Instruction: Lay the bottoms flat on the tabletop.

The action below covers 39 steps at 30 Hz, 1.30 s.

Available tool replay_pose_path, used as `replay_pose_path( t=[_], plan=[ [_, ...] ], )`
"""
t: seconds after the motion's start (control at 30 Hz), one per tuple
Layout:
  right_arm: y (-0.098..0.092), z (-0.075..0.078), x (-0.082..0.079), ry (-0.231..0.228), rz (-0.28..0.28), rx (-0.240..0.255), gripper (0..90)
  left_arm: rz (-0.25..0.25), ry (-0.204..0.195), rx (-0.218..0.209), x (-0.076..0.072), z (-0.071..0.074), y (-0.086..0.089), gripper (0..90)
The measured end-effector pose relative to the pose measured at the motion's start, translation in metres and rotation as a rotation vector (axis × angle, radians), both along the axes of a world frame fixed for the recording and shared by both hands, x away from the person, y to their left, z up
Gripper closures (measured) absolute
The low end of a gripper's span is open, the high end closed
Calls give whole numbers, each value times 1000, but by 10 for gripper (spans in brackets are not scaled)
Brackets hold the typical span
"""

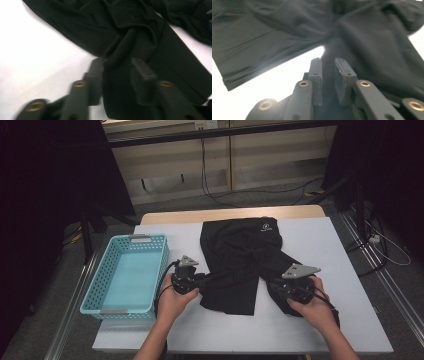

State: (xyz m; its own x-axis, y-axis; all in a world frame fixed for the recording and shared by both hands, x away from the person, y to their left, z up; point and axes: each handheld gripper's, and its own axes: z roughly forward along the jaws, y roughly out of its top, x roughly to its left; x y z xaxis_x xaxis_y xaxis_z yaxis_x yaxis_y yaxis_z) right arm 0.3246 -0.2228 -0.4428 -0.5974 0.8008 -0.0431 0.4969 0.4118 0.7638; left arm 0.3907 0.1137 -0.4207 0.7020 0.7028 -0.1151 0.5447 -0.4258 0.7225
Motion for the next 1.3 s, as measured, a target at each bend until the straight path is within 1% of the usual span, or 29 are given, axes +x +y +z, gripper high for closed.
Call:
replay_pose_path(
  t=[0.03, 0.07, 0.1, 0.13, 0.17, 0.2, 0.23, 0.3, 0.33, 0.37, 0.4, 0.43, 0.5, 0.53, 0.63, 0.7, 0.73, 0.8, 0.9, 0.93, 1.0, 1.1, 1.17, 1.2, 1.23, 1.27, 1.3],
  plan=[
    [4, -1, -1, 1, 12, -5, 717, -2, -12, 15, 0, -1, -1, 508],
    [7, -1, -3, 3, 19, -8, 713, 7, -20, 21, 1, -2, -2, 397],
    [10, -3, -4, 7, 30, -14, 706, 7, -27, 22, 1, -2, -2, 347],
    [13, -5, -6, 16, 43, -23, 696, 7, -21, 16, 2, -3, -1, 328],
    [16, -6, -6, 21, 50, -35, 690, 10, -17, 21, 2, -3, -1, 292],
    [19, -10, -6, 26, 57, -73, 689, 15, -26, 26, 3, -3, -1, 218],
    [19, -10, -6, 26, 57, -73, 689, 15, -31, 28, 3, -3, 0, 218],
    [20, -13, -4, 28, 45, -106, 698, 10, -27, 23, 3, -4, 0, 209],
    [17, -15, -1, 49, 39, -82, 718, 4, -25, 24, 3, -4, 0, 186],
    [17, -15, -1, 49, 39, -82, 718, -6, -28, 28, 4, -4, 1, 186],
    [15, -15, 1, 65, 39, -68, 780, -13, -25, 27, 4, -4, 1, 176],
    [15, -15, 1, 65, 39, -68, 780, -15, -22, 22, 4, -4, 1, 176],
    [16, -15, 2, 70, 48, -64, 854, -22, -22, 19, 5, -5, 1, 166],
    [16, -14, 3, 76, 47, -66, 875, -17, -19, 10, 5, -5, 1, 162],
    [15, -14, 6, 85, 57, -60, 900, -19, -20, 10, 5, -5, 0, 158],
    [13, -12, 6, 82, 57, -62, 900, -28, -37, 31, 4, -3, 0, 158],
    [12, -9, 5, 84, 62, -24, 900, -33, -38, 25, 3, -2, -1, 157],
    [11, -7, 4, 75, 64, -23, 900, -33, -47, 23, 3, 1, -2, 158],
    [5, 3, -2, 54, 61, -14, 900, -29, -54, 30, 2, 1, 0, 157],
    [2, 7, -5, 39, 52, 1, 900, -24, -55, 29, 1, 1, 1, 157],
    [-5, 14, -10, 28, 47, 44, 900, -21, -66, 34, 1, 3, 2, 153],
    [-14, 20, -14, 3, 19, 73, 900, -2, -75, 30, 1, 5, 3, 153],
    [-21, 22, -14, 3, 8, 128, 900, -3, -76, 34, 0, 5, 4, 153],
    [-24, 23, -15, 2, -7, 148, 900, -4, -78, 38, 0, 5, 4, 153],
    [-27, 23, -14, -4, -23, 158, 900, -5, -82, 41, 1, 5, 4, 154],
    [-30, 22, -12, -5, -30, 163, 900, -3, -75, 37, 1, 6, 4, 156],
    [-33, 21, -10, -11, -45, 165, 900, 1, -84, 38, 2, 6, 4, 156]
  ],
)
